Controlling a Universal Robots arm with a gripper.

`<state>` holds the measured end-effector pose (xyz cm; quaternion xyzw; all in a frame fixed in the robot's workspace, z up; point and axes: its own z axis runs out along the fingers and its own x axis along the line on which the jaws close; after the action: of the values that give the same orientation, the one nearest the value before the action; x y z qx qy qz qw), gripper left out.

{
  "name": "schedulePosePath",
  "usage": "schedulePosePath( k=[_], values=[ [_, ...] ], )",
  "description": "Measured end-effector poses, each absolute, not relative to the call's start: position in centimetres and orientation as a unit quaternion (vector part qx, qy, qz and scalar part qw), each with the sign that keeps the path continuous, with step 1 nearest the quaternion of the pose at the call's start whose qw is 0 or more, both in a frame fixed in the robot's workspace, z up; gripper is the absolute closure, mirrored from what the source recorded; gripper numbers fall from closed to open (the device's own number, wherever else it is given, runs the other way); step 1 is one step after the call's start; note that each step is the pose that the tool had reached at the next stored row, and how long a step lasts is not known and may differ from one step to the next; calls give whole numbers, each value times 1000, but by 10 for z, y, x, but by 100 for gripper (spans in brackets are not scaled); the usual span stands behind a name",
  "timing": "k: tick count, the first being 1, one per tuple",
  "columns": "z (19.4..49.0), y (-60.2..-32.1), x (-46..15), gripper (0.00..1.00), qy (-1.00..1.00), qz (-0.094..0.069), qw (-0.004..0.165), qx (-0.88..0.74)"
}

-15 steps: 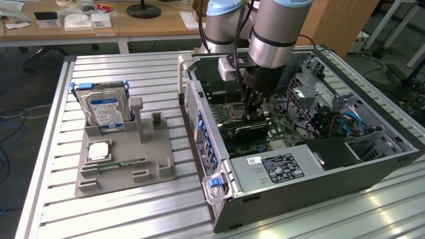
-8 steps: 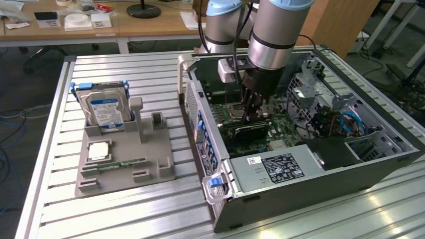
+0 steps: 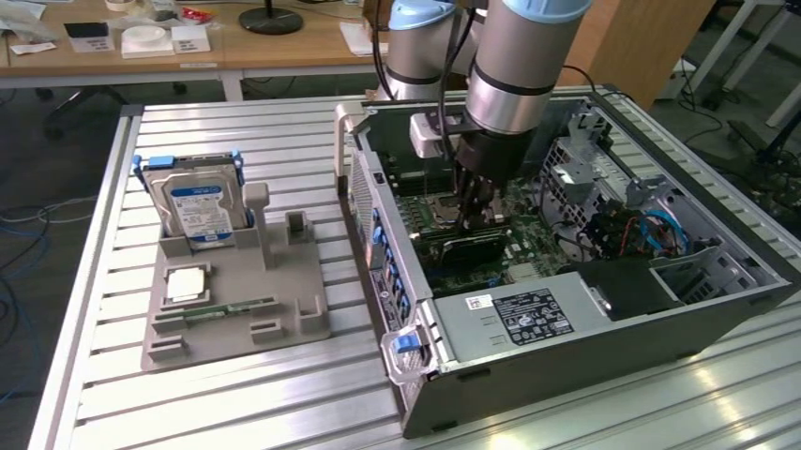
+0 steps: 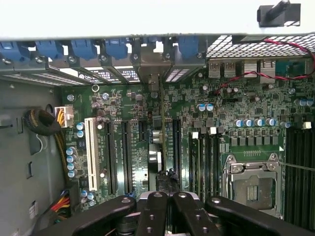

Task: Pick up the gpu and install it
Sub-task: 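Press down on the gpu until it lock into place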

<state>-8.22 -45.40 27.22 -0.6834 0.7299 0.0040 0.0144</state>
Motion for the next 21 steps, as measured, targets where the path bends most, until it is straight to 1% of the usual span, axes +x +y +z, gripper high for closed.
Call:
schedulePosePath(
  k=[21],
  values=[
    [263, -454, -83, 89, 730, 4, 14, -683]
  ],
)
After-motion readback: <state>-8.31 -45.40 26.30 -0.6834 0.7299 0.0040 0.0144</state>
